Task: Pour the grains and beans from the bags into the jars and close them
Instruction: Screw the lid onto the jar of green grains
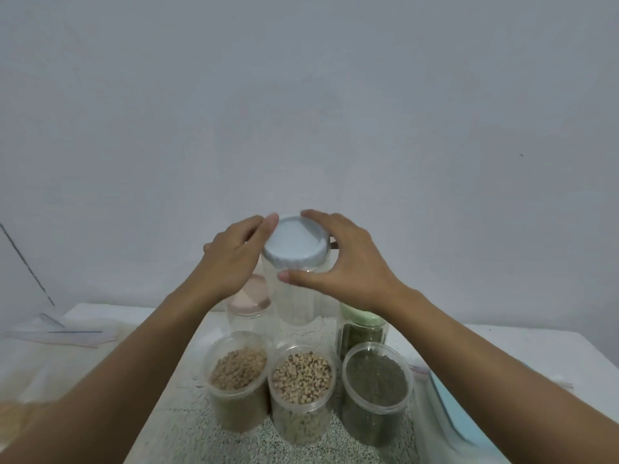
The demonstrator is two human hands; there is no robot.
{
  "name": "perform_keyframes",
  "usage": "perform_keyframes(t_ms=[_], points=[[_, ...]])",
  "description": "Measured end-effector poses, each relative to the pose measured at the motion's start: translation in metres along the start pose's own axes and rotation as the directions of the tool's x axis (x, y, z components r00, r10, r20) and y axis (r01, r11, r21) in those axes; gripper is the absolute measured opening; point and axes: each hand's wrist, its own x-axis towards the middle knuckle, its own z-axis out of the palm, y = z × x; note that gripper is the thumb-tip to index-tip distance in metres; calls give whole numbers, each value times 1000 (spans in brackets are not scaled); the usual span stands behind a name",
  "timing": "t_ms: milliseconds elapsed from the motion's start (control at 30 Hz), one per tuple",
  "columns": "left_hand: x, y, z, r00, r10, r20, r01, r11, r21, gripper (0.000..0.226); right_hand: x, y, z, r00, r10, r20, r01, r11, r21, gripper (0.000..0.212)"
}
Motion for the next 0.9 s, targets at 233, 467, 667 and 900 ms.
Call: perform_keyframes(t_ms=[233,467,667,900], points=[[-59,-13,-33,980,-28,195,98,928,-360,70,-31,-50,11,997,73,39,-80,975,209,84],[-93,-103,-38,880,-8,474,194,919,-344,55,-63,-77,34,951,59,303,-48,998,-43,97],[-126,-98,-37,875,-25,484,262,865,-429,57,-79,-98,44,937,72,342,-60,997,-46,84],[-151,-98,-45,776,60,627,290,849,-441,84,-101,-106,64,866,182,466,-157,983,-92,90]])
